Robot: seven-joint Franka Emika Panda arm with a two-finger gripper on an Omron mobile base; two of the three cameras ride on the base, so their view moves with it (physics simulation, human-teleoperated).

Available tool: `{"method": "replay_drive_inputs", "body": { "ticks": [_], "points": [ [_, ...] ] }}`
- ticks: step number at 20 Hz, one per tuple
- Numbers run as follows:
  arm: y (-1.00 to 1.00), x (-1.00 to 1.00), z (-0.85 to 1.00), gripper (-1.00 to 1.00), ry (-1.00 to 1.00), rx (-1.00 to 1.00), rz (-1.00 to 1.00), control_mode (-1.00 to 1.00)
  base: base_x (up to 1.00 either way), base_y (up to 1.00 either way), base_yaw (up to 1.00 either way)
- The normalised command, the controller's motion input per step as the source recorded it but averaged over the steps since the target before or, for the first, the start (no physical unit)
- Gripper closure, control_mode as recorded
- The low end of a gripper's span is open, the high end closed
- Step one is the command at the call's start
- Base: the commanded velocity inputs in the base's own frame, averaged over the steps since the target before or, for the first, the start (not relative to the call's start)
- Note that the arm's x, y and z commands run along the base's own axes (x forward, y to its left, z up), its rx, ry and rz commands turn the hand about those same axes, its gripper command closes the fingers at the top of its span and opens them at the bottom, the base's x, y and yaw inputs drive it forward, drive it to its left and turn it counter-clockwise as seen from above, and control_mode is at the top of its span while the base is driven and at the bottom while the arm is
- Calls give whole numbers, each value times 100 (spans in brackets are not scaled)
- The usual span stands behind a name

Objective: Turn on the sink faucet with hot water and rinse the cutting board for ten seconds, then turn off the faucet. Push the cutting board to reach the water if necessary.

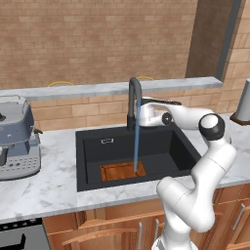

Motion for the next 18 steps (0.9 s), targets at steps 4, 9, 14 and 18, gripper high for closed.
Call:
{"method": "replay_drive_inputs", "body": {
  "ticks": [4, 9, 14, 18],
  "points": [
    [4, 1, 8, -100, -2, -1, 0, -100, 0, 0, 0],
    [11, 4, 4, -100, -7, -4, 0, -100, 0, 0, 0],
    [35, 7, 3, -100, -10, -12, 0, -100, 0, 0, 0],
    [55, 17, 1, -100, -7, -17, 0, -100, 0, 0, 0]
  ]
}}
